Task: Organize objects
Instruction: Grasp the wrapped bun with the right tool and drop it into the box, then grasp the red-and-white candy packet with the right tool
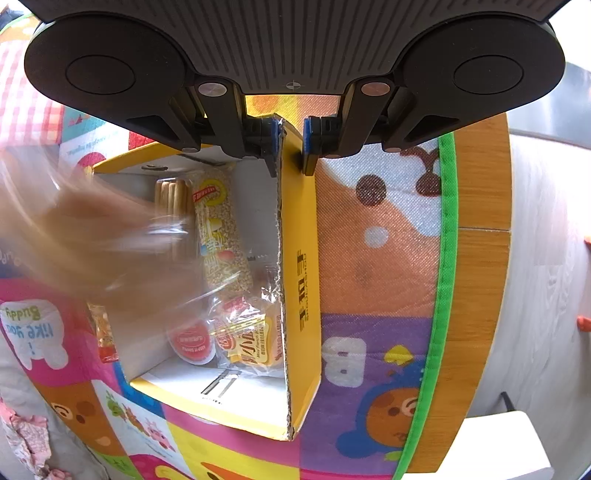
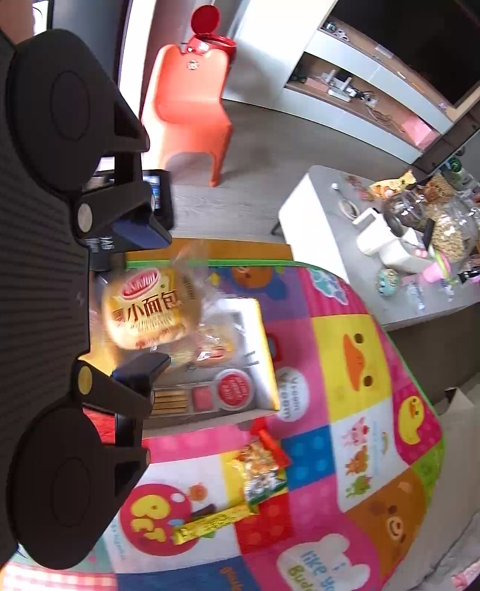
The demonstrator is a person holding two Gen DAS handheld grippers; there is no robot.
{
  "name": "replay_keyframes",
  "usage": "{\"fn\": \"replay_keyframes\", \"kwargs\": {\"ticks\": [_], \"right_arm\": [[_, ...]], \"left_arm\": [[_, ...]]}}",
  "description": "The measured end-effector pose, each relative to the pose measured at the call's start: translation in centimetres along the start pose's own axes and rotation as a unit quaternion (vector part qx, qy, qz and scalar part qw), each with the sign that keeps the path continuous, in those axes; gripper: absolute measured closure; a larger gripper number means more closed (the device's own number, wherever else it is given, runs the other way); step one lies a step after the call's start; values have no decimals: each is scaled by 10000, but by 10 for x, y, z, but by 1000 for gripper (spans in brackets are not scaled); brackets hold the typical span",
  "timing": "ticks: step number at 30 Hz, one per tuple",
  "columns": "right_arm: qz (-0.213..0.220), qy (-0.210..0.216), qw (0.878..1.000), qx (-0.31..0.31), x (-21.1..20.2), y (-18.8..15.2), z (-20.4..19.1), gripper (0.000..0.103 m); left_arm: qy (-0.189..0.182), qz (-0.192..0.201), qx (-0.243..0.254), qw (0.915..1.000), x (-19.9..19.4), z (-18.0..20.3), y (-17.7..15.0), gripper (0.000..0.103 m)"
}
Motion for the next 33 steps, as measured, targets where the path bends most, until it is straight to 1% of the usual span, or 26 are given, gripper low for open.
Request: {"fn": "replay_keyframes", "kwargs": {"ticks": [3, 7, 10, 14, 17, 20, 24, 28, 30, 33], "right_arm": [[3, -14, 10000, 59, 0, 2, 10, 38], [-70, -293, 9993, 199, -4, -7, 48, 38], [-284, -590, 9973, 339, -3, -29, 87, 38], [-624, -995, 9915, 556, 1, -63, 137, 38], [-773, -1121, 9884, 670, 3, -81, 163, 38], [-784, -1270, 9874, 529, 5, -87, 181, 38], [-702, -1400, 9876, 68, 10, -75, 194, 38], [-686, -1308, 9888, -229, 23, -53, 205, 38], [-650, -1161, 9906, -329, 30, -39, 202, 38], [-444, -710, 9927, -863, 44, -9, 167, 38]], "left_arm": [[-26, -12, -35, 10000, 0, -1, 0, 89], [-9, -31, -89, 10000, 1, -1, 0, 89], [-5, -48, -133, 9999, 1, -1, 2, 89], [32, -55, -147, 9999, 2, 2, 6, 90], [103, -62, -147, 9998, 3, 7, 9, 90], [206, -71, -81, 9997, 4, 12, 10, 91], [292, -64, -98, 9995, 3, 12, 10, 92], [361, -69, -167, 9992, 0, 13, 9, 92], [379, -59, -195, 9991, -3, 13, 10, 93], [372, -55, -254, 9990, -4, 13, 10, 93]]}}
Point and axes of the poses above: each gripper's, at about its wrist camera, not at the fingertips, and x roughly the way its jaws point, z to its right, y to its top, the point moved 5 cm from there along x, roughly the way its jaws point, and after that the axes turned 3 degrees about y, right-handed, at the moved point
